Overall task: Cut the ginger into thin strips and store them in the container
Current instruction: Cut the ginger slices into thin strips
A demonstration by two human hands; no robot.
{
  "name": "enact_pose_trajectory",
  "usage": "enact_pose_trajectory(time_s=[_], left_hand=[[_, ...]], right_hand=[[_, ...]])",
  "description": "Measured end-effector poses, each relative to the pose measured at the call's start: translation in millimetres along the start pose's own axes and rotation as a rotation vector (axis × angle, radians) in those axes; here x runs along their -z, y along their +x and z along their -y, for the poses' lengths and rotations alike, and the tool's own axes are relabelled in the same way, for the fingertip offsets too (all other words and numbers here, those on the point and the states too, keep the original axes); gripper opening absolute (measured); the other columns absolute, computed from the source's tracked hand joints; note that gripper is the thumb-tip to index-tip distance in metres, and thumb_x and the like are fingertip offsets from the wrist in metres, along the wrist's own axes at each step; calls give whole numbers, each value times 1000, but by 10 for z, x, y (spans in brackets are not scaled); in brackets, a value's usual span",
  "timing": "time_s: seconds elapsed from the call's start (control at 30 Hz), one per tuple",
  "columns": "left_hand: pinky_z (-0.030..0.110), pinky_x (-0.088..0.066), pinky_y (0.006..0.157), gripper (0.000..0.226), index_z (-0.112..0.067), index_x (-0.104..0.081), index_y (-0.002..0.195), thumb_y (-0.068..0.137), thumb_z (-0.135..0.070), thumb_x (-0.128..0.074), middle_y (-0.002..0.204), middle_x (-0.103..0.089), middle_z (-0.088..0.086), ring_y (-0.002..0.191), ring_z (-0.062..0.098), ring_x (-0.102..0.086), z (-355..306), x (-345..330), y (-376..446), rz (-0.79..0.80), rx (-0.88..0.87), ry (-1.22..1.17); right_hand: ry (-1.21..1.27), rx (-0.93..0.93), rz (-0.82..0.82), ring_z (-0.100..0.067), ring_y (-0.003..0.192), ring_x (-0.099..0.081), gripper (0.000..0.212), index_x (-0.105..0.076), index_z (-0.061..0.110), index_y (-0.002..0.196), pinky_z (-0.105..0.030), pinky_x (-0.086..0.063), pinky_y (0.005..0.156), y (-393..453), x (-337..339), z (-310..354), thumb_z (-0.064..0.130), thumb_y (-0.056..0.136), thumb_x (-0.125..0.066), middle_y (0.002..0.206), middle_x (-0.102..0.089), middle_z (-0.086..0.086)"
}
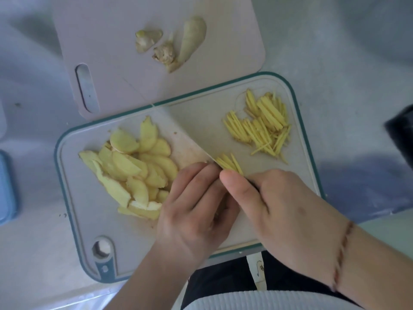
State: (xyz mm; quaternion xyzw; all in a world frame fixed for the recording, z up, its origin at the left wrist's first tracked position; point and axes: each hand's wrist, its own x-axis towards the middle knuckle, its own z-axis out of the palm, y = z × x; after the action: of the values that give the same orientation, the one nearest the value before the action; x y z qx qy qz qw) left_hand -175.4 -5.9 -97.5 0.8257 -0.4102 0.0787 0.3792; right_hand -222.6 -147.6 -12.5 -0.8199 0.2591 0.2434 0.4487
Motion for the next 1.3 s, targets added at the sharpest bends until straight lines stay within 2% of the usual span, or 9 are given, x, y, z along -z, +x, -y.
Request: enact_pose_trajectory(time_s=[0.17, 0.27, 0.6, 0.73, 0.8, 0.9, 1.0, 1.13, 1.3], left_hand=[[32, -53, 88, 8, 4, -77, 81, 87, 0, -72, 89, -74, 11, 85, 29, -69, -5, 19, 8, 4, 8, -9], [33, -54, 86, 6, 5, -77, 79, 82, 7, -72, 88, -73, 13, 84, 31, -69, 7, 16, -10, 16, 3, -7], [36, -55, 84, 6, 5, -77, 80, 83, 8, -73, 91, -74, 13, 87, 31, -70, 14, 25, -9, 43, 4, -4], [35, -54, 87, 7, 6, -77, 80, 85, 6, -72, 91, -73, 14, 86, 32, -70, 39, 15, -22, 45, 3, 6], [34, -54, 85, 17, 6, -74, 74, 90, 3, -68, 83, -71, 14, 79, 30, -69, 33, 3, -22, 7, -2, -2], [31, -54, 85, 20, 6, -74, 72, 91, 1, -68, 82, -71, 13, 81, 29, -66, 6, 2, -12, -32, 29, -3], [28, -52, 87, 9, 6, -76, 75, 84, 7, -72, 86, -72, 12, 83, 30, -67, 16, 7, -11, -16, 41, 4], [25, -47, 86, 17, 4, -74, 69, 84, 9, -68, 78, -69, 9, 75, 28, -65, 25, -1, -18, -28, 42, -17], [27, -51, 85, 12, 4, -77, 77, 86, 6, -69, 87, -72, 10, 81, 31, -69, 36, 4, -29, -3, 42, -7]], right_hand=[[-124, 8, -17, -6, 53, -50, 74, -35, 19, 49, -19, -38, 50, -211, 0, -130, 79, 83, -10, 51, -51, 16], [-111, -33, -27, -5, 59, -50, 75, -47, 26, 60, -23, -29, 45, -287, -18, -138, 86, 68, -4, 59, -53, 23], [-78, -67, 5, -7, 58, -53, 69, -50, 40, 71, -20, -35, 48, -320, 7, -152, 88, 60, -2, 55, -53, 17], [-74, -38, 7, -11, 46, -45, 78, -41, 16, 54, -18, -34, 45, -123, -11, -101, 83, 77, -8, 47, -46, 8], [-23, -24, 12, -12, 42, -41, 71, -37, 15, 50, -18, -34, 43, -32, -16, -38, 76, 79, -15, 44, -42, 3], [-66, -29, -21, -11, 50, -47, 80, -40, 13, 55, -20, -34, 45, -109, -27, -19, 83, 78, -8, 53, -49, 9], [-76, -38, -78, -6, 54, -51, 75, -49, 23, 65, -16, -35, 47, -296, -50, -95, 87, 72, -9, 55, -52, 13], [-64, -43, -96, -1, 38, -46, 70, -44, 24, 54, -5, -31, 43, -356, -75, -205, 82, 82, -17, 42, -43, 11], [-45, -62, -90, -2, 55, -54, 70, -52, 34, 64, -11, -36, 49, -291, -87, -180, 87, 70, -6, 51, -52, 15]])
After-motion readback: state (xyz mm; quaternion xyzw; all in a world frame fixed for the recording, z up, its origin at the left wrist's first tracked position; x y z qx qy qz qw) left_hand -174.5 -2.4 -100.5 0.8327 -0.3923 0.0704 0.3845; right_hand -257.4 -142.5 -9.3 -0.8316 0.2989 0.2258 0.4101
